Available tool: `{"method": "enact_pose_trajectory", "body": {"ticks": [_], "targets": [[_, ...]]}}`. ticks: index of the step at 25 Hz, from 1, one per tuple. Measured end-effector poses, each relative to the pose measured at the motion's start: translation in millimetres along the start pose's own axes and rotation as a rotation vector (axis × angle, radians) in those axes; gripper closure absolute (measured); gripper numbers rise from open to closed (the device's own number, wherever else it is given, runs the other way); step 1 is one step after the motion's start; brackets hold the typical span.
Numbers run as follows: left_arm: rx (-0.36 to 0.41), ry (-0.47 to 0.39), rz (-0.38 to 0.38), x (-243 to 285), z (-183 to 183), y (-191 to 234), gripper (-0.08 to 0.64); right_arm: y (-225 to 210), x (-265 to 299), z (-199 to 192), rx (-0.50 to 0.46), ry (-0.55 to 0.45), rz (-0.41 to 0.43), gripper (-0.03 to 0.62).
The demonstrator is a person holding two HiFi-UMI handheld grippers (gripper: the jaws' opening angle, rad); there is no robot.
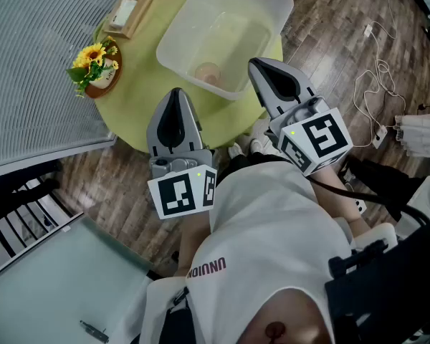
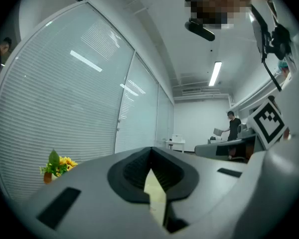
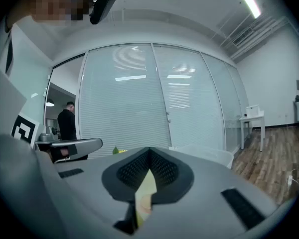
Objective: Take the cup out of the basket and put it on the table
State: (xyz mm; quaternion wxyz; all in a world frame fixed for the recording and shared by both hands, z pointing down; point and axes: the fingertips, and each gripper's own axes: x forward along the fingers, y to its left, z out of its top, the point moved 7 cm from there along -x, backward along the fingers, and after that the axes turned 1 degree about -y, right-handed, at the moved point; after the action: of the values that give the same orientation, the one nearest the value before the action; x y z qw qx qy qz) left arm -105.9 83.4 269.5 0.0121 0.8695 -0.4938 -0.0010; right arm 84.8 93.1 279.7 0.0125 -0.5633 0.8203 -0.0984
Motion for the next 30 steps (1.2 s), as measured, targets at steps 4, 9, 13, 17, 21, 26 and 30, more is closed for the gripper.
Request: {"method": "enact_pose_trajectory", "body": {"ticks": [4,9,13,17,21,26,30], "targets": [[-0.001,-0.003,0.002,-3.0,-0.7,0.3,0.549,2.8,-0.7,-1.8,0.004,0.000,0.007,0.574],[-0.004,0.000,0.005,-2.9,-0.5,0.1,0.549,2.0,-0.1,-1.1,0.007,0.003,0.011,0.574],[-0.004,-0.002,0.007,-4.3,0.6,1.9,0.549,4.2,1.6,-1.0,0.008,0.003,0.017,0.574],[-0.006,-0.002,0.004,-8.7,0.4,4.7,0.549,5.6,3.1,-3.2,0.020,0.012,0.008,0.572],[-0.013,-0.001,-0.006,-15.0,-1.1,9.8,0.549,8.7,2.8,-4.0,0.016,0.022,-0.023,0.572],[-0.024,0.006,-0.014,-21.3,-5.6,19.3,0.549,16.5,4.4,-2.6,0.014,0.016,-0.047,0.572],[-0.035,0.021,-0.020,-24.7,-8.9,22.5,0.549,18.3,2.8,0.8,0.018,0.006,-0.070,0.572]]}}
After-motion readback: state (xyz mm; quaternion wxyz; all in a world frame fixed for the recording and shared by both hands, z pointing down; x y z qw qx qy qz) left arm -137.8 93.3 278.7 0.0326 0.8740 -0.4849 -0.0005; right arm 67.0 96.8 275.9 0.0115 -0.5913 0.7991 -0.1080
